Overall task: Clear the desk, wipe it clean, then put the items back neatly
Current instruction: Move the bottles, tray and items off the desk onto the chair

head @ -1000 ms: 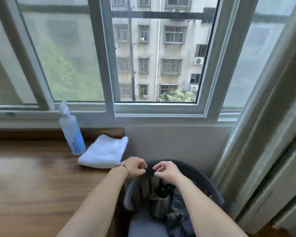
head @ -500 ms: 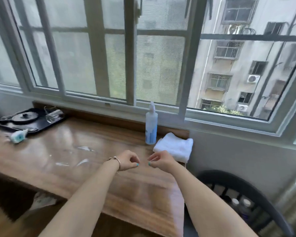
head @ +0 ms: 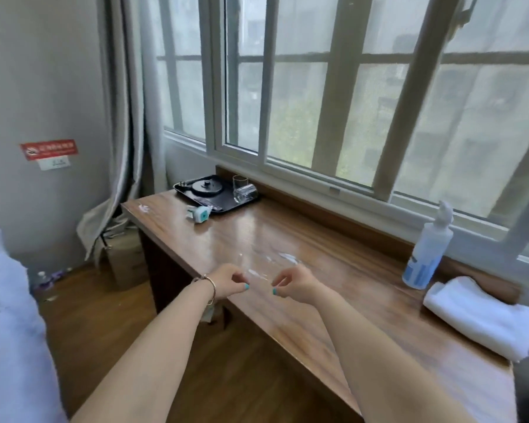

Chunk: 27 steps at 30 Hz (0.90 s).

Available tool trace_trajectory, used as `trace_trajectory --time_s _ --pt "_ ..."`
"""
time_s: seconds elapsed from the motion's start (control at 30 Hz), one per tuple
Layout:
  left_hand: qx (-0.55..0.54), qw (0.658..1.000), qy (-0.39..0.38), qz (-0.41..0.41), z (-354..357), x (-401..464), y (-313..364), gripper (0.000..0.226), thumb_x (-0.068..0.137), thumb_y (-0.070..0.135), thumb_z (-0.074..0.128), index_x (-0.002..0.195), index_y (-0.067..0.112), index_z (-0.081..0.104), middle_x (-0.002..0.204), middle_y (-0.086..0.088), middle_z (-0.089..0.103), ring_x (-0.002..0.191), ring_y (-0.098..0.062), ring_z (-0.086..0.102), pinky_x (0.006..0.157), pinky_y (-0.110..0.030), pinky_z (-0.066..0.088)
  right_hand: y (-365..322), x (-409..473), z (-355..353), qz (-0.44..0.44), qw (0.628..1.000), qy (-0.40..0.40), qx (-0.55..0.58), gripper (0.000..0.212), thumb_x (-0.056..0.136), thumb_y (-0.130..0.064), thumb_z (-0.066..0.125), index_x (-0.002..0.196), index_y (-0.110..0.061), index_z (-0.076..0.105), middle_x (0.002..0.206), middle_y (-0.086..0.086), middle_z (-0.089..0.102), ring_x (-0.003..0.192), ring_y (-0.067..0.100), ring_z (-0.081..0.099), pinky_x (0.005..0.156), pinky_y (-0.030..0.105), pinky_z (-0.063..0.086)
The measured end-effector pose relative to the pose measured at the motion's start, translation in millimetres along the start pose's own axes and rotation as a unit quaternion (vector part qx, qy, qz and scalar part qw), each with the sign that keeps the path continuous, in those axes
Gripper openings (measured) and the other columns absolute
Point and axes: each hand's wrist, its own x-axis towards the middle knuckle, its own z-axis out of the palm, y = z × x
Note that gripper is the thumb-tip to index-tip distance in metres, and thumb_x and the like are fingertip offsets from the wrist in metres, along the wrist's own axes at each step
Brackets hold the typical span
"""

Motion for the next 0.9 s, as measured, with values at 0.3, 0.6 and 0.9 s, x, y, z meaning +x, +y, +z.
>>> trace_trajectory --time_s 0.3,0.6,0.9 --pt "-0.003 0.994 0.062 -0.086 -53 -9 -95 0.015 0.089 0.032 0.062 0.095 0.026 0.073 0.098 0.013 0.066 0.096 -0.008 0.061 0.084 -0.026 0.048 -64 83 47 -0.078 0.994 -0.046 -0.065 0.012 0.089 -0.018 0.07 0.1 -0.016 0.074 0.1 -0.001 0.07 0.094 0.014 0.063 0.083 0.027 0.053" --pt "-0.027 0.988 0.09 -0.125 -118 72 -165 0.025 0.089 0.031 0.065 0.113 0.024 0.067 0.111 0.007 0.064 0.106 -0.009 0.058 0.089 -0.022 0.044 -91 209 58 -0.08 0.997 -0.016 -0.01 0.031 0.084 -0.017 0.075 0.114 -0.013 0.066 0.109 0.005 0.062 0.094 0.015 0.056 0.074 0.022 0.044" --pt "-0.068 0.981 0.128 -0.127 -172 168 -199 0.025 0.09 0.027 0.061 0.116 0.029 0.062 0.126 0.006 0.056 0.12 -0.012 0.05 0.105 -0.033 0.041 -133 324 55 -0.095 0.995 0.029 0.01 0.031 0.079 -0.02 0.078 0.109 -0.019 0.07 0.101 -0.005 0.063 0.09 0.006 0.053 0.073 0.019 0.038"
